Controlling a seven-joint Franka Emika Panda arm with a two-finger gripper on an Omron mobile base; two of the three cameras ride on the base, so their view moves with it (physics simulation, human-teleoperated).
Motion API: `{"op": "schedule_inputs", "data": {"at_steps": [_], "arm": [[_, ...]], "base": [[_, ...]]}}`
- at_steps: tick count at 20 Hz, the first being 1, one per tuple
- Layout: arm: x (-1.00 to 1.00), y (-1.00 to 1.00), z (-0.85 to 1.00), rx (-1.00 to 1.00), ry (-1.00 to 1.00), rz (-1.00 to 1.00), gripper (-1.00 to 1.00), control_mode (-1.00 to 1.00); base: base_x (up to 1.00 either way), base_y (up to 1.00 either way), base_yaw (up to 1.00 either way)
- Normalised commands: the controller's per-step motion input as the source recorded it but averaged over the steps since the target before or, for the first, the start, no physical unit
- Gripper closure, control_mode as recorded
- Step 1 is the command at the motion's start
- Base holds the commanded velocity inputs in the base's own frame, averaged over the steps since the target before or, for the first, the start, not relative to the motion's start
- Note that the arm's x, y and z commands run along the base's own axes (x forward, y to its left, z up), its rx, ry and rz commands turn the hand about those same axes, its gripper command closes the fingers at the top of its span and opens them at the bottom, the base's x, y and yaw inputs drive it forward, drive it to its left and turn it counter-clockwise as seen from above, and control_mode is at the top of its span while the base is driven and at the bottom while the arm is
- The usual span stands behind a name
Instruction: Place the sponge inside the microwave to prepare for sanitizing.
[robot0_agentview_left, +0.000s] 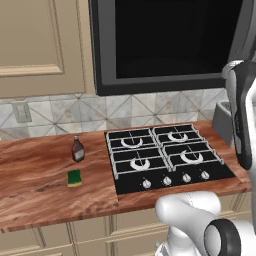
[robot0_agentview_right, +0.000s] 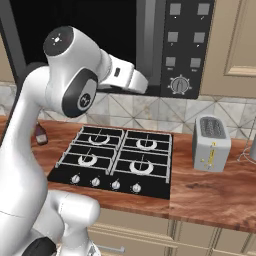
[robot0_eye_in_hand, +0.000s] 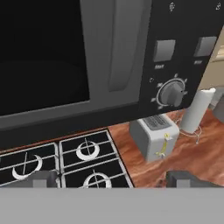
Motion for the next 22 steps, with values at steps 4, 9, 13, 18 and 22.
{"op": "schedule_inputs", "data": {"at_steps": [4, 9, 13, 18, 22], "arm": [[-0.07, -0.35, 0.54, 0.0, -0.19, -0.04, -1.0, -1.0], [0.41, -0.07, 0.15, 0.01, 0.0, 0.0, -1.0, -1.0], [0.4, -0.38, 0.17, 0.0, 0.04, 0.01, -1.0, -1.0], [0.37, -0.58, 0.06, 0.0, 0.0, 0.01, -1.0, -1.0], [0.48, -0.31, 0.0, 0.01, 0.0, 0.15, -1.0, -1.0]], "base": [[0.0, 0.0, 0.0], [0.0, 0.0, 0.0], [0.0, 0.0, 0.0], [0.0, 0.0, 0.0], [0.0, 0.0, 0.0]]}}
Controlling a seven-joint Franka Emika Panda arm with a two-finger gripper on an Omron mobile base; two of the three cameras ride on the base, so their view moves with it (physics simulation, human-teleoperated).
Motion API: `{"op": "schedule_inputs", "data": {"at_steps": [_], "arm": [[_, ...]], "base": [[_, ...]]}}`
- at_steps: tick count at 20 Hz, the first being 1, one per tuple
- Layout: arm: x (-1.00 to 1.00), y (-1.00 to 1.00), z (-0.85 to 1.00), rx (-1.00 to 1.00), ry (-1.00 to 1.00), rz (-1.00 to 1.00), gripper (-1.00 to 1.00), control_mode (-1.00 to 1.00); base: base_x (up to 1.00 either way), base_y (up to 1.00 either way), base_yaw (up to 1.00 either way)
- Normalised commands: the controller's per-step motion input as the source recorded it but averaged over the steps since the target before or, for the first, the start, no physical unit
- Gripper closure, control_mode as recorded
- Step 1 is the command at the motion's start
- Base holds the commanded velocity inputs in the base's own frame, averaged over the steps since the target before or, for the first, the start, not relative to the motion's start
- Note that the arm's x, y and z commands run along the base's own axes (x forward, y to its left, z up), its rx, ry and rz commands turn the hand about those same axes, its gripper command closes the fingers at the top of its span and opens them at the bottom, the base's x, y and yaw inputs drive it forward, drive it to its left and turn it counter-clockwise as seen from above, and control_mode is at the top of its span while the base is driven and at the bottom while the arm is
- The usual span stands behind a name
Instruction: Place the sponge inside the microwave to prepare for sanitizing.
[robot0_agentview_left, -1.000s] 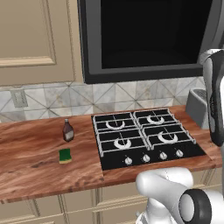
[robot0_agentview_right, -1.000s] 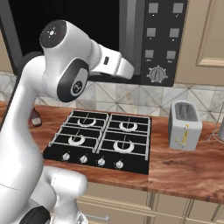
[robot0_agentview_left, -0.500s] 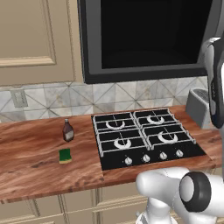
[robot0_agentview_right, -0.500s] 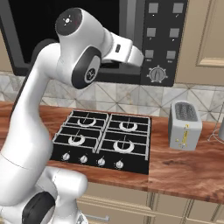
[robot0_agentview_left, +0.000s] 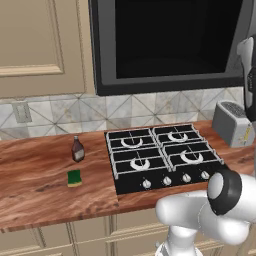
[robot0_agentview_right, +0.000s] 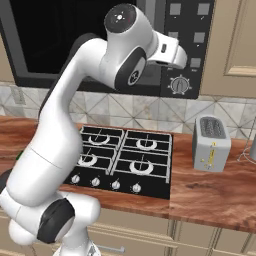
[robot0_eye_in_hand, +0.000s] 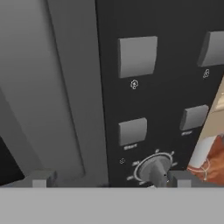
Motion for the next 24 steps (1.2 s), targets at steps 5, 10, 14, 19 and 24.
{"op": "schedule_inputs", "data": {"at_steps": [5, 10, 14, 19, 24], "arm": [[0.17, 0.12, 0.0, -0.01, -0.01, 0.11, -1.0, -1.0], [0.0, 0.46, 0.05, -0.1, -0.02, 0.0, -1.0, -1.0], [0.09, 0.19, 0.02, -0.02, -0.06, 0.0, -1.0, -1.0], [0.34, -0.22, 0.0, 0.0, -0.02, 0.0, -1.0, -1.0], [0.26, -0.11, 0.0, 0.0, 0.0, 0.01, -1.0, -1.0]], "base": [[0.0, 0.0, 0.0], [0.0, 0.0, 0.0], [0.0, 0.0, 0.0], [0.0, 0.0, 0.0], [0.0, 0.0, 0.0]]}}
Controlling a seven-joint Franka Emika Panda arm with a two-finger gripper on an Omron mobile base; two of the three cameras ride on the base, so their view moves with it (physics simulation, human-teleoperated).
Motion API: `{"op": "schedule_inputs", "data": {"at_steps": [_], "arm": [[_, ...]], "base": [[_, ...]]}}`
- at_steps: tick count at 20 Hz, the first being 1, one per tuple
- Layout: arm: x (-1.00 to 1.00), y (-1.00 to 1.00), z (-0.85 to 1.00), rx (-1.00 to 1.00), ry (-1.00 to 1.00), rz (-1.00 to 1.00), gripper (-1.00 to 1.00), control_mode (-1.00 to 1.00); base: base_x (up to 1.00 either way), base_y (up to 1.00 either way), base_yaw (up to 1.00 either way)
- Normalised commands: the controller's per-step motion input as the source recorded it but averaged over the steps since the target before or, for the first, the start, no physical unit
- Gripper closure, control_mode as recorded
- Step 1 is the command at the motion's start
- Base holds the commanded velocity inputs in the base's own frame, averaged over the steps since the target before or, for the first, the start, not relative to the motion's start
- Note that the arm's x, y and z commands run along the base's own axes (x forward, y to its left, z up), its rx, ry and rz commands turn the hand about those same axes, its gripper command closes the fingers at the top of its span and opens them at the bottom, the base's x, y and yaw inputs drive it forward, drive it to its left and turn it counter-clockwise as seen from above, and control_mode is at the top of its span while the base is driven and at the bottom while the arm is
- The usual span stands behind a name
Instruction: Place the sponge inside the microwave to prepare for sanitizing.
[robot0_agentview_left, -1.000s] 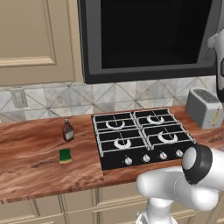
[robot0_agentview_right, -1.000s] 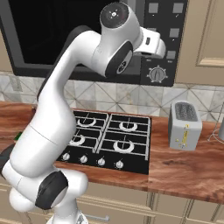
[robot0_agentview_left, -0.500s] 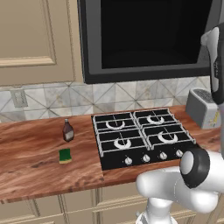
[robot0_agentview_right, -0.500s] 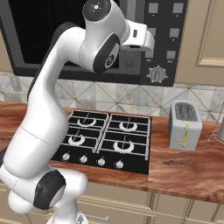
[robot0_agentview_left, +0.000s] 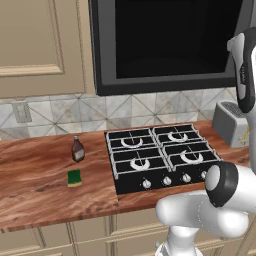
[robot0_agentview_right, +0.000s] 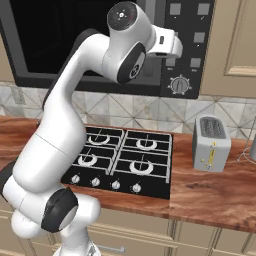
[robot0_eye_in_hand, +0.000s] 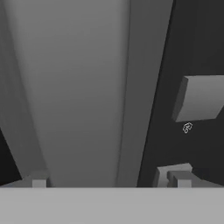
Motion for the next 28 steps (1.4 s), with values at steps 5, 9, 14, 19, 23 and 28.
{"op": "schedule_inputs", "data": {"at_steps": [5, 9, 14, 19, 23, 28], "arm": [[0.18, 0.0, 0.0, 0.0, 0.0, 0.02, -1.0, -1.0], [0.03, 0.0, 0.0, 0.0, 0.0, 0.02, 1.0, -1.0], [0.0, 0.01, 0.0, 0.0, 0.0, 0.0, 1.0, -1.0], [-0.02, 0.07, 0.0, 0.0, 0.0, 0.0, 1.0, -1.0], [-0.34, 0.13, 0.0, 0.0, -0.02, 0.0, 1.0, -1.0], [-0.39, 0.28, 0.0, 0.0, 0.0, -0.02, 1.0, -1.0]], "base": [[0.0, 0.0, 0.0], [0.0, 0.0, 0.0], [0.0, 0.0, 0.0], [0.0, 0.0, 0.0], [0.0, 0.0, 0.0], [0.0, 0.0, 0.0]]}}
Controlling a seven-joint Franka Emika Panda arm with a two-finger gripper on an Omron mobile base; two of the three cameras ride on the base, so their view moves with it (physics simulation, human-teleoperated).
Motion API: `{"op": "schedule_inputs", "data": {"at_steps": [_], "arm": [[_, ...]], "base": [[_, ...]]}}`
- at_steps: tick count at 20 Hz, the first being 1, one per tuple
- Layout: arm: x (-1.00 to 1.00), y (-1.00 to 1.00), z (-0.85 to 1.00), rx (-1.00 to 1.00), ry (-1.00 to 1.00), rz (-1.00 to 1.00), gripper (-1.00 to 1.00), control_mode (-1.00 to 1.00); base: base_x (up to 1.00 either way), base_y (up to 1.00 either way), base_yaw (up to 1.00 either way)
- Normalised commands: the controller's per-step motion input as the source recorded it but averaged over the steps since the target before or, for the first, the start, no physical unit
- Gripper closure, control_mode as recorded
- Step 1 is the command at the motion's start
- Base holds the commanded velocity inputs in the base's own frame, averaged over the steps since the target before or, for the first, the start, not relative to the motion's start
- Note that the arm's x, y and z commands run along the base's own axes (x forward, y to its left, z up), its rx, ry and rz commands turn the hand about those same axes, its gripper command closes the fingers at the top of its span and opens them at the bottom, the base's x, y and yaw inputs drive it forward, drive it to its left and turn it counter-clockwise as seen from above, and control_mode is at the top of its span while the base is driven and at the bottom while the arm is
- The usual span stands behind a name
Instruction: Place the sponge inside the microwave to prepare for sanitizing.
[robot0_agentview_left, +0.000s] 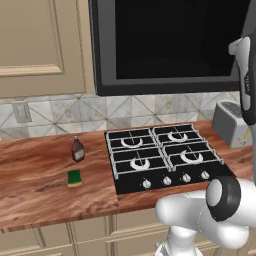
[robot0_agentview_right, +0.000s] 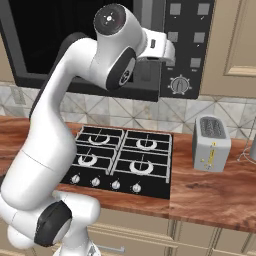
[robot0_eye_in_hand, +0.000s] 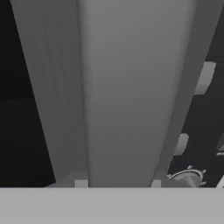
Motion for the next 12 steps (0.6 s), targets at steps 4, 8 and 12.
{"op": "schedule_inputs", "data": {"at_steps": [4, 8, 12], "arm": [[-0.16, 0.41, 0.0, -0.02, -0.03, -0.07, 1.0, -1.0], [-0.32, 0.43, 0.04, -0.02, 0.0, -0.17, 1.0, -1.0], [-0.47, 0.41, 0.23, 0.0, -0.01, -0.2, 1.0, -1.0]], "base": [[0.0, 0.0, 0.0], [0.0, 0.0, 0.0], [0.0, 0.0, 0.0]]}}
